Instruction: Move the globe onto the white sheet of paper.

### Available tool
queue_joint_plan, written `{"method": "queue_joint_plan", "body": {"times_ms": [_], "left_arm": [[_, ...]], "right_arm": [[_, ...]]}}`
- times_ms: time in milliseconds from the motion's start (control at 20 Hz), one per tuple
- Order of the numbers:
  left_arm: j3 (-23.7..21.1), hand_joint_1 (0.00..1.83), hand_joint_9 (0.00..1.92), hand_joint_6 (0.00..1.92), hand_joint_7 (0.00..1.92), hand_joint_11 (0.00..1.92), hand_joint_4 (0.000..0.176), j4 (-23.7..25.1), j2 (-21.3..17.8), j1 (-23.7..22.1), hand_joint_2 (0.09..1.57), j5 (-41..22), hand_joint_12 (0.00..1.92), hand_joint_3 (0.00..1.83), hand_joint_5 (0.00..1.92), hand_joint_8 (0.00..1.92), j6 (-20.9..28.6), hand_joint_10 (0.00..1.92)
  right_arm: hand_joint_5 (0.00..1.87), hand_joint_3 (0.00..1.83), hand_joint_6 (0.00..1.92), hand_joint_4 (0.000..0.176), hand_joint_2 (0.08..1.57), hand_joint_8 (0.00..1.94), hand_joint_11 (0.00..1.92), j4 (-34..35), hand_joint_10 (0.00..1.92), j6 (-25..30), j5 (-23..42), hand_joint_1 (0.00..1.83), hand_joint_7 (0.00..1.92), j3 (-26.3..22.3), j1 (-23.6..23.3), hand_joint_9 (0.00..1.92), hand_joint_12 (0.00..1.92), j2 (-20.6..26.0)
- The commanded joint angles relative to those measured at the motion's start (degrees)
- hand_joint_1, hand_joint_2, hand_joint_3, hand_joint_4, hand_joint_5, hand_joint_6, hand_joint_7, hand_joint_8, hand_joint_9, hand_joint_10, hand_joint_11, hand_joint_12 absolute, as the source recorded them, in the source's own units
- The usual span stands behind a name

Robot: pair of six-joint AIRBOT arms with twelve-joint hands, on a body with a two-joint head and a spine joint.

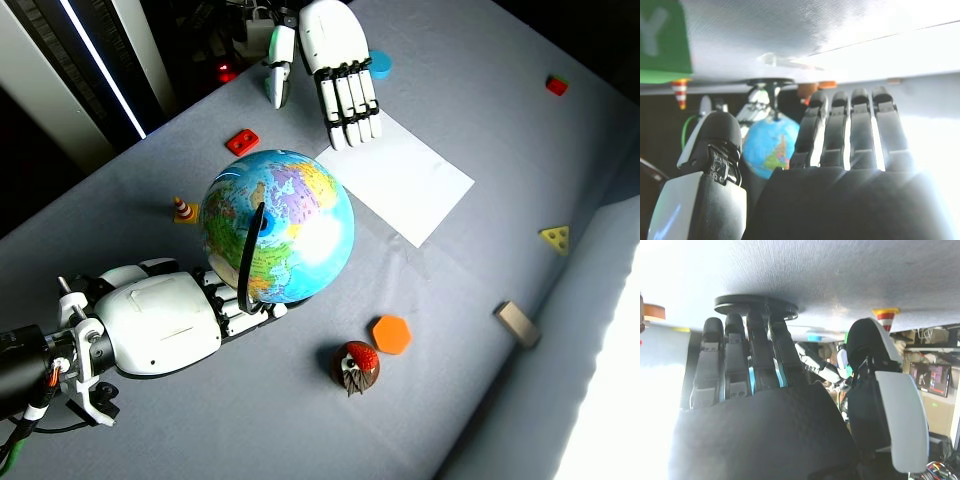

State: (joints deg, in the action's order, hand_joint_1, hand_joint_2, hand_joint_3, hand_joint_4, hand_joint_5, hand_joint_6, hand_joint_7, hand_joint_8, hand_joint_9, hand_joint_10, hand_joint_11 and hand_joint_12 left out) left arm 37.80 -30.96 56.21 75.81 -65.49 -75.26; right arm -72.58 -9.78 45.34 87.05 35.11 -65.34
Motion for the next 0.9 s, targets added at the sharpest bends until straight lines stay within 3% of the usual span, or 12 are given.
{"method": "queue_joint_plan", "body": {"times_ms": [0, 850], "left_arm": [[0.17, 0.00, 0.00, 0.00, 0.00, 0.00, 0.017, 1.94, -0.32, -0.66, 1.24, -6.00, 0.00, 0.00, 0.04, 0.00, 0.30, 0.00], [1.48, 0.00, 0.00, 0.00, 0.00, 0.00, 0.016, 0.52, -1.05, -0.86, 1.23, -1.70, 0.00, 0.00, 0.06, 0.00, 0.33, 0.00]], "right_arm": [[0.18, 0.00, 0.01, 0.000, 1.23, 0.00, 0.00, 1.41, 0.01, 0.19, -0.31, 0.00, 0.16, -0.13, -0.68, 0.13, 0.21, -0.74], [0.17, 0.00, 0.00, 0.000, 1.23, 0.00, 0.00, 0.40, 0.00, -1.28, -8.76, 0.00, 0.14, -2.00, -4.18, 0.13, 0.18, -8.84]]}}
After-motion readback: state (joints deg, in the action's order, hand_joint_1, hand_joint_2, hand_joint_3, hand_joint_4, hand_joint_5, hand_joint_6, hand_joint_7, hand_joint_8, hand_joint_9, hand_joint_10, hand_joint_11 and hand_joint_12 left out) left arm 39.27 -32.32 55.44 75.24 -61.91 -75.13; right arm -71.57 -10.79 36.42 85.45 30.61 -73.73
